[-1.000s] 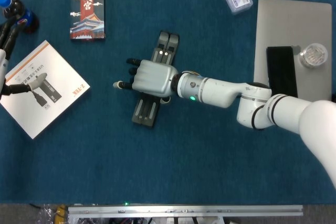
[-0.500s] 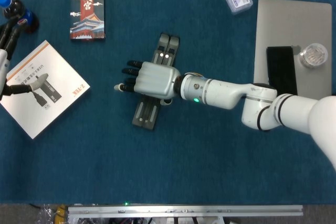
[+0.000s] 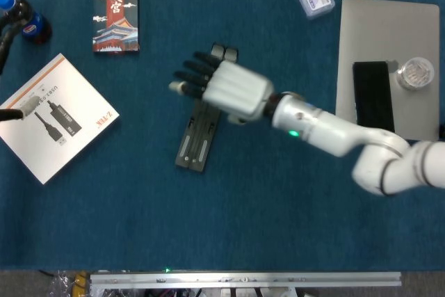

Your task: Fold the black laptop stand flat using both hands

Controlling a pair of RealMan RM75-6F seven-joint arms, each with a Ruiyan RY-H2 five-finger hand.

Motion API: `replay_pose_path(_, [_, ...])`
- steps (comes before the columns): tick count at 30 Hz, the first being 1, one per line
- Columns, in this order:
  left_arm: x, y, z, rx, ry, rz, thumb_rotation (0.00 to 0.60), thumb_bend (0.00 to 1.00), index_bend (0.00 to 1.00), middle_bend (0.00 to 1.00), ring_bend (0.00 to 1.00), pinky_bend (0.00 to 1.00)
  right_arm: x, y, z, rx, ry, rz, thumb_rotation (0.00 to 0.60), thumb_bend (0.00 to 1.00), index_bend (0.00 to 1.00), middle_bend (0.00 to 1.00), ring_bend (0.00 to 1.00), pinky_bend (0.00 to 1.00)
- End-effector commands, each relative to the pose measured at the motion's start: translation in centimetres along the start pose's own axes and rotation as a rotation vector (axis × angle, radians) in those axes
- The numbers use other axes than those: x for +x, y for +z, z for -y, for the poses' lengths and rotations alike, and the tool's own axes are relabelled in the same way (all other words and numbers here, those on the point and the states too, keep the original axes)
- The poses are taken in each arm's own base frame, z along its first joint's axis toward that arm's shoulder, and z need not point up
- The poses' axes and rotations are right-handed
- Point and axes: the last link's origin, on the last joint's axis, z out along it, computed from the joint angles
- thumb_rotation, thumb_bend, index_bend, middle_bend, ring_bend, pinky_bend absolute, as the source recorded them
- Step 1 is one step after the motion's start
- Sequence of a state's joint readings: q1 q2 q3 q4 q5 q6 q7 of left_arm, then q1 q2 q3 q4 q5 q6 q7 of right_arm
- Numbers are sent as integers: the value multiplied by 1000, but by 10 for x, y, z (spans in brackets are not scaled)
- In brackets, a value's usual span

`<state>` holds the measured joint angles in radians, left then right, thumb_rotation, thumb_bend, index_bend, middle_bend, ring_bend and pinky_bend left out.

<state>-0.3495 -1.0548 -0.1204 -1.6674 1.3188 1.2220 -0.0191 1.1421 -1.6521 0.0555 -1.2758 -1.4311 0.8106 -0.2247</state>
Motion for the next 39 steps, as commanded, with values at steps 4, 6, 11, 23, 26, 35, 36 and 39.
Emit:
replay_pose_path(4, [-1, -5, 10, 17, 88, -75, 600, 201, 1, 0, 0, 0, 13, -100, -43, -373, 52, -146, 600, 181, 94, 283, 96, 105])
replay_pose_path(6, [-2, -9, 13, 18, 117, -87, 600, 201, 20, 16, 0, 0, 12, -126, -49, -449, 70, -153, 600, 202, 150, 313, 120, 136])
replay_pose_path(11, [-6, -20, 21, 30, 181, -121, 600, 201, 112, 92, 34, 0, 8, -185, -62, -598, 38, -146, 600, 209, 171, 335, 140, 146])
replay_pose_path(23, [-11, -54, 17, 0, 209, -121, 600, 201, 166, 144, 76, 159, -19, -279, -62, -891, 32, -163, 600, 209, 171, 335, 140, 146])
replay_pose_path(26, [-13, -62, 15, -9, 203, -101, 600, 201, 165, 142, 75, 159, -21, -291, -60, -936, 22, -181, 600, 209, 170, 335, 140, 146])
replay_pose_path(35, [-4, -73, 19, 1, 197, -101, 600, 201, 165, 134, 63, 127, -25, -322, -53, -1044, -6, -186, 600, 209, 171, 335, 141, 146])
replay_pose_path(36, [-3, -73, 21, 9, 197, -108, 600, 201, 165, 134, 63, 127, -25, -326, -53, -1054, -5, -183, 600, 209, 171, 335, 141, 146])
replay_pose_path(39, [1, -77, 31, 41, 190, -119, 600, 201, 165, 131, 58, 127, -27, -334, -53, -1072, -2, -170, 600, 209, 171, 335, 142, 146])
